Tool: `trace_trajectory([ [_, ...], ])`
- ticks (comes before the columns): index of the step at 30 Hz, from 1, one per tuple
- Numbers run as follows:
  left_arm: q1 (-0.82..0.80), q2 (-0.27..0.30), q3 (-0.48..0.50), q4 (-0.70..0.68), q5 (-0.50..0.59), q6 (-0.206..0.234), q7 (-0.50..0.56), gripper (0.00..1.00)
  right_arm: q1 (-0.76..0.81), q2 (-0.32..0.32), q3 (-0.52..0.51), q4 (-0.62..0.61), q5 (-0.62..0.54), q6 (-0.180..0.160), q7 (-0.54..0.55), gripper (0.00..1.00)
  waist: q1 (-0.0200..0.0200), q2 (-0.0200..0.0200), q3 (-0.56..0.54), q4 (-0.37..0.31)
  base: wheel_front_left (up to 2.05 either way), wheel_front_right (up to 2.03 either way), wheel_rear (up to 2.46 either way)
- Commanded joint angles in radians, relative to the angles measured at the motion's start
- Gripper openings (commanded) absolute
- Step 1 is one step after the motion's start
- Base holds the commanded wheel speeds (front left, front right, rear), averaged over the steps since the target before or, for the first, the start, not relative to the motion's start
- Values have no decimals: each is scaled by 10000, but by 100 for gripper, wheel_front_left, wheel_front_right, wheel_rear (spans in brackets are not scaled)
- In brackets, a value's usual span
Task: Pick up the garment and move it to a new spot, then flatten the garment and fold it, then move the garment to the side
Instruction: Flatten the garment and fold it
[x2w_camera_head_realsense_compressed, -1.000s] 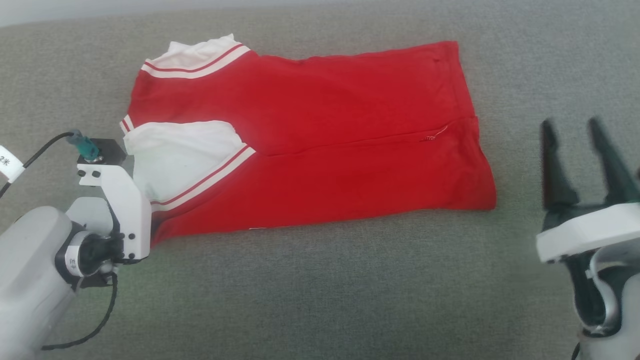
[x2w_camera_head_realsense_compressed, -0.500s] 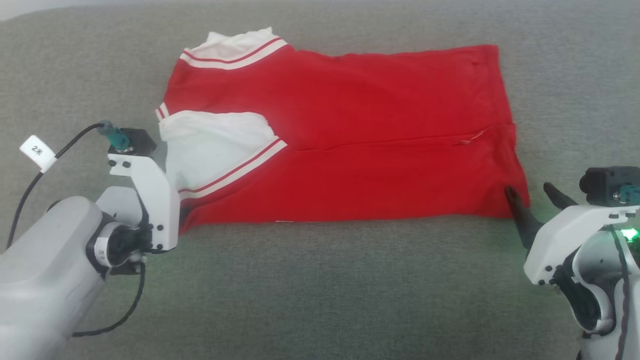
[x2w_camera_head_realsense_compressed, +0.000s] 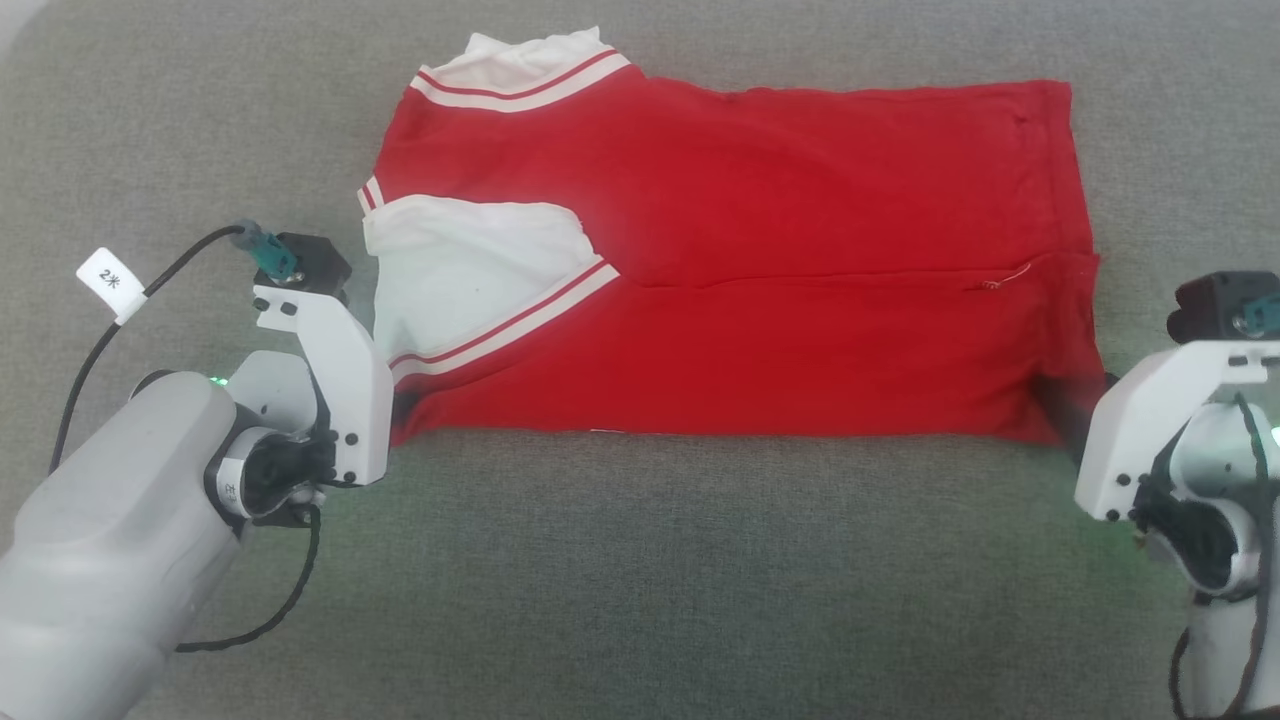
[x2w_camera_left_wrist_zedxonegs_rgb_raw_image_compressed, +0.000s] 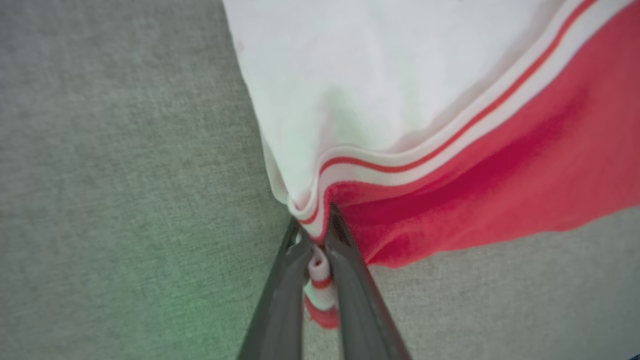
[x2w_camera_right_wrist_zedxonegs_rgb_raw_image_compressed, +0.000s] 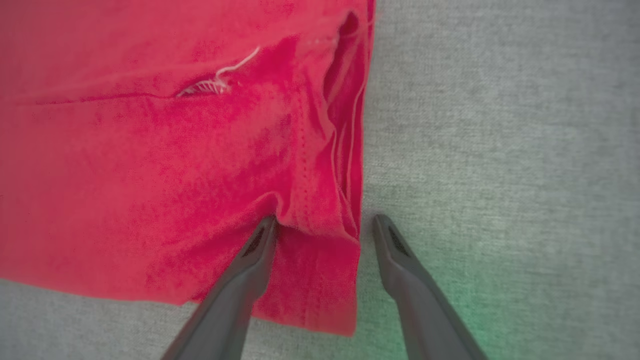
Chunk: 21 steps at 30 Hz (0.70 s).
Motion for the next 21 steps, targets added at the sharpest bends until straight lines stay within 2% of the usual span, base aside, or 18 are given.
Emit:
trace_trajectory([
  [1,577,-452,-499,285,133,-70,131,0,44,-15,119,315,-114,-3,446,29,0,-1,25,43,0,0,0],
  [2,556,-470,-493,328,122,-96,119,0,21,-28,156,380,-71,-3,721,0,0,-1,30,60,0,0,0],
  [5,520,-493,-496,446,110,-158,91,0,71,-55,244,435,29,-3,1693,0,0,-1,15,94,0,0,0],
  [8,475,-483,-494,551,132,-196,34,0,-93,-205,39,268,-129,-12,2112,0,0,-1,-20,113,0,0,0],
  [16,309,-361,-391,714,144,-266,-53,0,-545,-87,-339,-60,-362,-13,2227,0,0,-1,-257,104,0,0,0],
  [21,266,177,-313,391,120,23,323,0,-448,-418,-188,-312,-113,-13,2314,0,0,-1,-559,78,0,0,0],
])
